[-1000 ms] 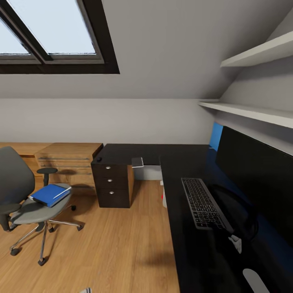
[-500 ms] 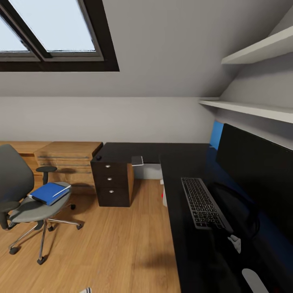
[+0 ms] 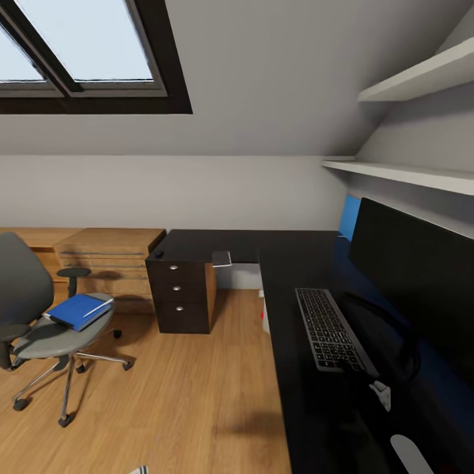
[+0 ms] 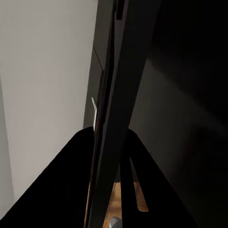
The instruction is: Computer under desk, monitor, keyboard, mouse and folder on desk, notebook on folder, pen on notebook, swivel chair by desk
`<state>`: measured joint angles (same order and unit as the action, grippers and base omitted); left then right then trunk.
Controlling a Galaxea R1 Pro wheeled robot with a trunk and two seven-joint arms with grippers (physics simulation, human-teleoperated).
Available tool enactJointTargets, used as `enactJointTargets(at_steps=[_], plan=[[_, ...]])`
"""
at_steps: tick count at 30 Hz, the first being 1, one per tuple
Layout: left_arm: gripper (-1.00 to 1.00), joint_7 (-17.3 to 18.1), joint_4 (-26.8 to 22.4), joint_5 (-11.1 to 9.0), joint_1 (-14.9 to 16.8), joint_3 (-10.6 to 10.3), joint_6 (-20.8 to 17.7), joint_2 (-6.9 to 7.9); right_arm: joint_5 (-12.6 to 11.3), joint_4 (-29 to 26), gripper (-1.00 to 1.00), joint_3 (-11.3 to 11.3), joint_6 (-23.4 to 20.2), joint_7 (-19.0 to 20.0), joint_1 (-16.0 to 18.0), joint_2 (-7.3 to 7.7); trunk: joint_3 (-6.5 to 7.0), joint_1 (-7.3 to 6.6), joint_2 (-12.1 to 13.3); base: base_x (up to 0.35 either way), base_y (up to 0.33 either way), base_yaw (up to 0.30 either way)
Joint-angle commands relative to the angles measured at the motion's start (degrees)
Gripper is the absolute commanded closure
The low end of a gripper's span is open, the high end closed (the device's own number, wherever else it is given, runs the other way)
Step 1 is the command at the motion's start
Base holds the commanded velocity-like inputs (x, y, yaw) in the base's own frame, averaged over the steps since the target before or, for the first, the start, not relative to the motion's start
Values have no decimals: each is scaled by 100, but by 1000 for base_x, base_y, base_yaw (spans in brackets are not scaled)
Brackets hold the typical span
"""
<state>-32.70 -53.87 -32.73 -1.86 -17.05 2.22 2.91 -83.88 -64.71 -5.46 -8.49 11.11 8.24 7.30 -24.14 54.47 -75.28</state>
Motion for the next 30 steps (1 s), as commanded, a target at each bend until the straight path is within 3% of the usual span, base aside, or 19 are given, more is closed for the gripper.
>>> enactJointTargets(at_steps=[1, 17, 22, 30], plan=[[-100, -35, -10, -58, 1, -26, 23, 7, -68, 3, 100, -8, -39, 32, 3, -1, -5, 0, -3, 17, -225, 0], [-100, -20, -1, -58, 1, -17, 24, 16, -68, 11, 100, -8, -39, 31, 3, -1, -5, 0, -3, 32, -63, 0], [-100, -16, -6, -65, 1, -17, 24, 136, -68, 12, 100, -8, -39, 31, 3, -1, -5, 0, -3, 77, -51, 0], [-100, -11, -1, -67, 1, -17, 24, 164, -68, 10, 100, -8, -39, 25, 3, 5, -5, 0, -3, 4, -3, 0]])
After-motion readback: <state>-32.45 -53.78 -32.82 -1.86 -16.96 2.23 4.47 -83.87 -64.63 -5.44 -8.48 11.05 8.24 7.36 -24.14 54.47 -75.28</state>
